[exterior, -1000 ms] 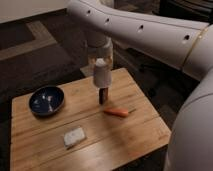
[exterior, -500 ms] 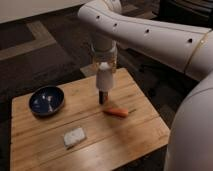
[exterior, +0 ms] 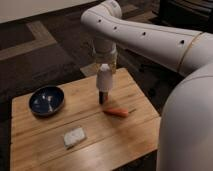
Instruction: Place the ceramic cup over the eraser
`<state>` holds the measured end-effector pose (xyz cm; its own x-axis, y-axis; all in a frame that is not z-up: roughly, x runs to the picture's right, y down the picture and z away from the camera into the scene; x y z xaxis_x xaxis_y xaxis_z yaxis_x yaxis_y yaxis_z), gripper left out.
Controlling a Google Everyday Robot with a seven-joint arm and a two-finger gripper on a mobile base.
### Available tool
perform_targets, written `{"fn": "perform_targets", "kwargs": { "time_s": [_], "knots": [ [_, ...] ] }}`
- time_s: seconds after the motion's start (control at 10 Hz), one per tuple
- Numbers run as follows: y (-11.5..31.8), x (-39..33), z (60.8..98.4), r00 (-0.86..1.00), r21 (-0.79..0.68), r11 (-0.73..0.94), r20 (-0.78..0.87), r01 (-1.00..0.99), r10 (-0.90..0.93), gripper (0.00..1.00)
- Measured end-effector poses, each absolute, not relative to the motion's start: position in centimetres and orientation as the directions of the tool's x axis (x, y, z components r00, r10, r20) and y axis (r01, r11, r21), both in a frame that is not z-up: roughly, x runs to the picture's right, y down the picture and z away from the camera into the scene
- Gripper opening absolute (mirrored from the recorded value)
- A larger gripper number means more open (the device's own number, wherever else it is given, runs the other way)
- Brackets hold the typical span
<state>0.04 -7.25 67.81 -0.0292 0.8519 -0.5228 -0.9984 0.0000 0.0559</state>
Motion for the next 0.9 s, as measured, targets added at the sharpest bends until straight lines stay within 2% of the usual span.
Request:
{"fn": "perform_targets", "kwargs": {
  "time_s": [0.9],
  "knots": [
    [-4.2, -1.6, 73.6, 0.06, -0.011, 0.066, -0.595, -0.998, 0.802, 0.0]
  ]
}}
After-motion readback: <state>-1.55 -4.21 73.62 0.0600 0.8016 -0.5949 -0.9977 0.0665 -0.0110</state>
